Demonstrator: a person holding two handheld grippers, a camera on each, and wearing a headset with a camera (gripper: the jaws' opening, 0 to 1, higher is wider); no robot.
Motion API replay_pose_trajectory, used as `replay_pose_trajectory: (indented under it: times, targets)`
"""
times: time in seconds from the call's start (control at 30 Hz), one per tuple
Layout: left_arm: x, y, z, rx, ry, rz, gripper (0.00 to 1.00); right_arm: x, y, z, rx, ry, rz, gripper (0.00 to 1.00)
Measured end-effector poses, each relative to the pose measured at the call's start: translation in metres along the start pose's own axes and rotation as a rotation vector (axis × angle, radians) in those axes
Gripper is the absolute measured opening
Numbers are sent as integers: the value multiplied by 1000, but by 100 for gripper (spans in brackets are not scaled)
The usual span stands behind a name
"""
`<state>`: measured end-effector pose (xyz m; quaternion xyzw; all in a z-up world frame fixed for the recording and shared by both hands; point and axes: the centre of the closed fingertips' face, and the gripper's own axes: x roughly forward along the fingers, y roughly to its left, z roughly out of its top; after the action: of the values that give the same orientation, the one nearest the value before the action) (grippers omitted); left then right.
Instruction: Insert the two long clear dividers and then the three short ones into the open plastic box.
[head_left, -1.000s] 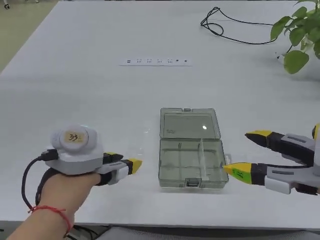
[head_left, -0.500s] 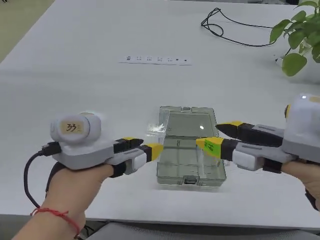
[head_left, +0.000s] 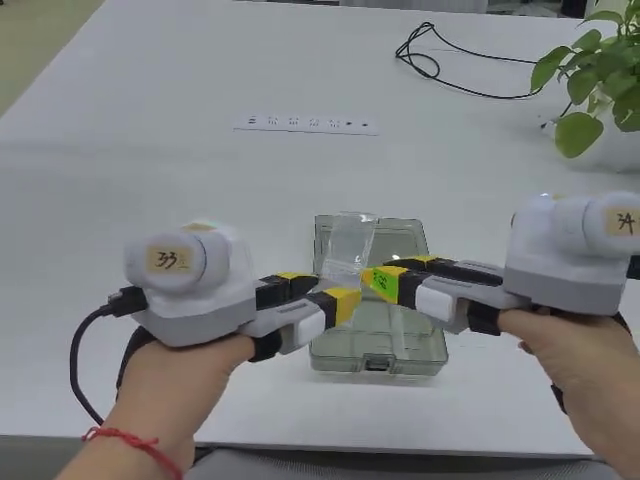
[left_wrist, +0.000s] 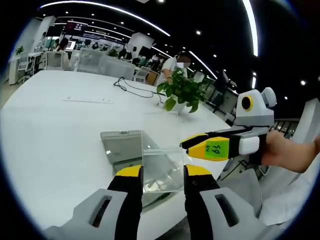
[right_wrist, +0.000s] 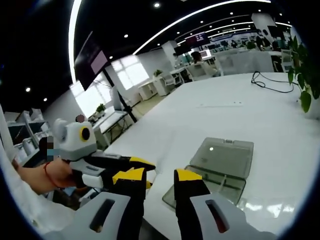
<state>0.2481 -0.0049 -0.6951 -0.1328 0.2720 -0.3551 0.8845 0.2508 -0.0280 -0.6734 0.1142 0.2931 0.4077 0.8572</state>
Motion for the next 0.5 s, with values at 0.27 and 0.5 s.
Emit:
replay_pose_trajectory:
  times: [0.27, 0.5]
  targets:
    - [2, -6, 2, 14, -3, -24, 30, 4, 3, 1, 41, -3, -6, 16]
    - [3, -6, 3, 19, -8, -24, 30, 6, 2, 0, 107, -4, -17, 7]
